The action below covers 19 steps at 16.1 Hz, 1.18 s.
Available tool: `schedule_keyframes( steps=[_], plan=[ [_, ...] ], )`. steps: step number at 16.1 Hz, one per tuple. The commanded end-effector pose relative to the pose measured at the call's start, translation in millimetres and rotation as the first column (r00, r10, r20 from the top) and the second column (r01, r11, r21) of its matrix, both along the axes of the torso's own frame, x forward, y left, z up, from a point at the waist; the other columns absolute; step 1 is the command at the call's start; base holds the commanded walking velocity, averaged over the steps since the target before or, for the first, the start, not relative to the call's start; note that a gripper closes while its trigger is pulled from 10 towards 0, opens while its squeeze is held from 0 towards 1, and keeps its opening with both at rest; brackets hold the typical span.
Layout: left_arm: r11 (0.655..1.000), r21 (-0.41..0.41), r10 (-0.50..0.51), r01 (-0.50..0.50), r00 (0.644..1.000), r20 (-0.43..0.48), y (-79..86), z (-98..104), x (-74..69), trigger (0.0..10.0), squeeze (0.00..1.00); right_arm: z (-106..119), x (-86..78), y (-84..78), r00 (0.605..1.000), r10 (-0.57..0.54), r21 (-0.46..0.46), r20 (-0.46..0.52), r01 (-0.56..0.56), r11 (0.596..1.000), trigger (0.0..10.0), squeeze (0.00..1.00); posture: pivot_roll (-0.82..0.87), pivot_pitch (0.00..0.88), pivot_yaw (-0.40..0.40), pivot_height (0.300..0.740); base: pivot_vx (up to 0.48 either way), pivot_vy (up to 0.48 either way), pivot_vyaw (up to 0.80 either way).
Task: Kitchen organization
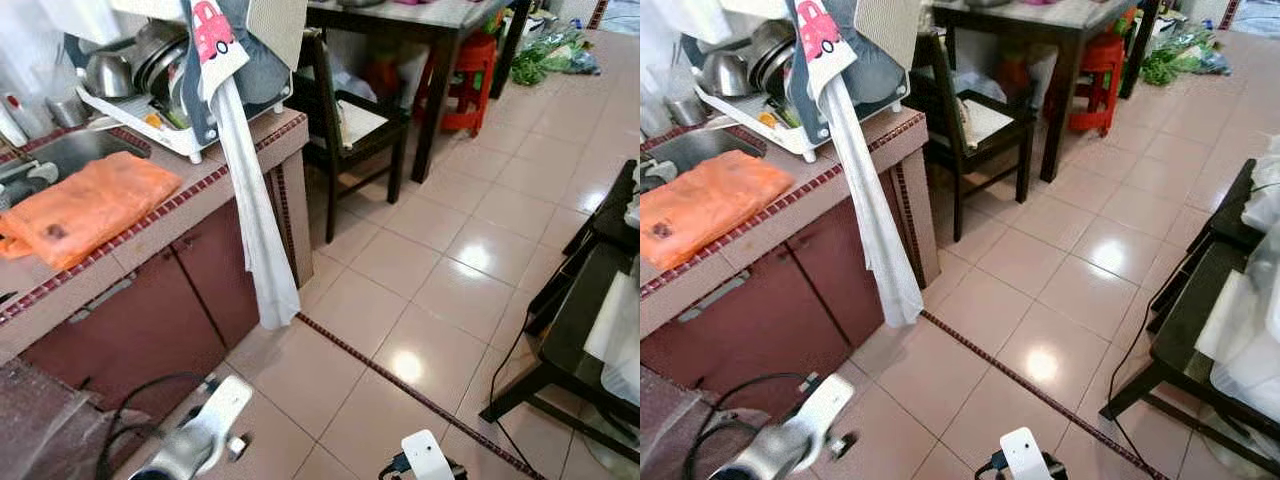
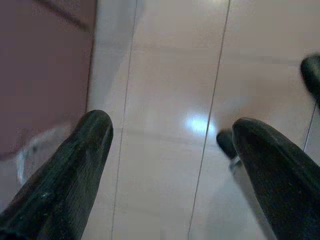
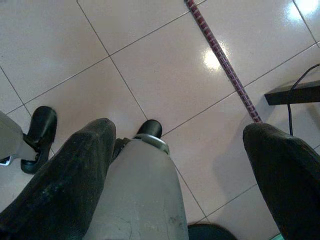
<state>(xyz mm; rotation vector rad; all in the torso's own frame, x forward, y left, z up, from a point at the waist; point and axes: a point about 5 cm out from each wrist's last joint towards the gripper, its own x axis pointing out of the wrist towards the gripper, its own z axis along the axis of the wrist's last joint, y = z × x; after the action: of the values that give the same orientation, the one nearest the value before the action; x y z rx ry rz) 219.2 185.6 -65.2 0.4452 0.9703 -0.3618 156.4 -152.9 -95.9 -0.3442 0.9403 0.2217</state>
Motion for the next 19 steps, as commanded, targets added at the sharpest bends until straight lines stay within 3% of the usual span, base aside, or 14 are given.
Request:
schedule_keyframes(
  steps=[1, 3, 9, 10, 11, 13, 14, 18, 19],
  plan=[
    [1.000, -0.007, 0.019, -0.019, 1.000, -0.013, 1.4, -2, -3.4, 10.0, 0.00, -10, -24.9, 1.2, 0.995, -0.003, -0.001, -0.099, 0.003, 1.000, 10.0, 0.00, -0.08, 0.074, 0.096, 0.740, 0.000, 0.000, 0.00],
    [0.996, -0.012, 0.083, -0.083, 0.996, -0.020, 0.9, -3, -5.0, 10.0, 0.00, -10, -25.1, 0.2, 0.995, 0.007, 0.001, -0.099, -0.007, 1.000, 10.0, 0.00, -0.08, 0.070, 0.082, 0.740, 0.000, 0.000, 0.00],
    [0.996, -0.004, 0.088, -0.088, 0.995, -0.050, -6.1, -10, -13.6, 10.0, 0.00, -5, -12.9, -14.1, 0.997, 0.005, -0.018, -0.074, -0.006, 1.000, 10.0, 0.00, -0.06, 0.041, 0.016, 0.740, 0.000, 0.000, 0.00],
    [0.995, -0.012, 0.103, -0.104, 0.993, -0.051, -7.3, -11, -16.0, 10.0, 0.00, 2, 2.0, -26.7, 0.983, -0.183, 0.040, -0.006, 0.183, 0.982, 10.0, 0.00, -0.05, 0.036, 0.015, 0.740, 0.000, 0.000, 0.00],
    [0.990, -0.053, 0.127, -0.129, 0.991, -0.045, -9.2, -11, -15.9, 10.0, 0.00, 8, 11.8, -37.5, 0.928, -0.370, 0.107, 0.038, 0.364, 0.925, 10.0, 0.00, -0.05, 0.035, 0.022, 0.740, 0.000, 0.000, 0.00],
    [0.985, -0.077, 0.153, -0.156, 0.987, -0.046, -11.7, -11, -14.9, 10.0, 0.00, 10, 15.3, -45.6, 0.878, -0.476, 0.148, 0.048, 0.465, 0.873, 10.0, 0.00, -0.06, 0.038, 0.044, 0.740, 0.000, 0.000, 0.00],
    [0.983, -0.071, 0.168, -0.170, 0.985, -0.040, -10.3, -10, -13.1, 10.0, 0.00, 11, 17.4, -44.1, 0.868, -0.494, 0.154, 0.053, 0.481, 0.863, 10.0, 0.00, -0.07, 0.047, 0.051, 0.740, 0.000, 0.000, 0.00],
    [0.962, -0.112, 0.258, -0.247, 0.961, 0.095, -13.2, 10, 19.2, 10.0, 0.00, 24, 45.2, -32.3, 0.875, -0.470, 0.219, 0.117, 0.439, 0.871, 10.0, 0.00, -0.12, 0.031, 0.071, 0.740, 0.000, 0.000, 0.00],
    [0.965, -0.113, 0.252, -0.238, 0.959, 0.133, -15.4, 16, 27.9, 10.0, 0.00, 31, 56.6, -34.1, 0.853, -0.499, 0.249, 0.154, 0.455, 0.855, 10.0, 0.00, -0.13, 0.022, 0.077, 0.740, 0.000, 0.000, 0.00]
  ],
)
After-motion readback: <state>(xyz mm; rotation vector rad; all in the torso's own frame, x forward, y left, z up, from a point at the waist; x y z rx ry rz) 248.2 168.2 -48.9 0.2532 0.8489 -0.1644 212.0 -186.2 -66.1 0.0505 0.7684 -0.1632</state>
